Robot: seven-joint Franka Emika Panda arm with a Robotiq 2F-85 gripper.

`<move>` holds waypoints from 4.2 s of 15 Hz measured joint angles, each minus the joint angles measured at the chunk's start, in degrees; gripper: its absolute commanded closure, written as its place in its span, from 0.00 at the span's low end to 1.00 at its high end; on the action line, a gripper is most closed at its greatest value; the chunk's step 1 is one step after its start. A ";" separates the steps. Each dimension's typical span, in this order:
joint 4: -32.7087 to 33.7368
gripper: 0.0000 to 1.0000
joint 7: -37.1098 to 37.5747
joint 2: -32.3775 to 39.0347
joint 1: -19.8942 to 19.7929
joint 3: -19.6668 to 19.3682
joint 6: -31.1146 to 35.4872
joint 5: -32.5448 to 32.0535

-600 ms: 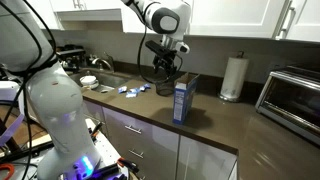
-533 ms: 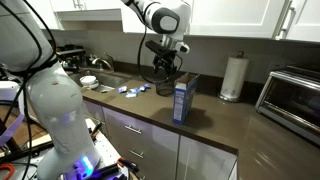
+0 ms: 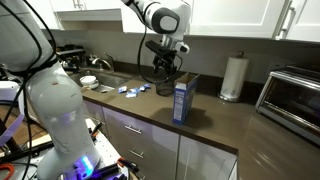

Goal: Pick up one blue sachet from the left side of the counter and place it in the blue box on the right

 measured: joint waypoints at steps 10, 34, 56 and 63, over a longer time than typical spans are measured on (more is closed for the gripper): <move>-0.09 0.00 3.03 4.99 0.22 7.79 3.99 -3.07; -4.49 0.00 12.02 14.49 10.14 22.48 24.00 -25.07; 8.96 0.00 -8.62 34.46 9.91 28.63 32.86 -17.81; 9.63 0.00 -9.90 37.30 10.01 28.73 32.87 -17.95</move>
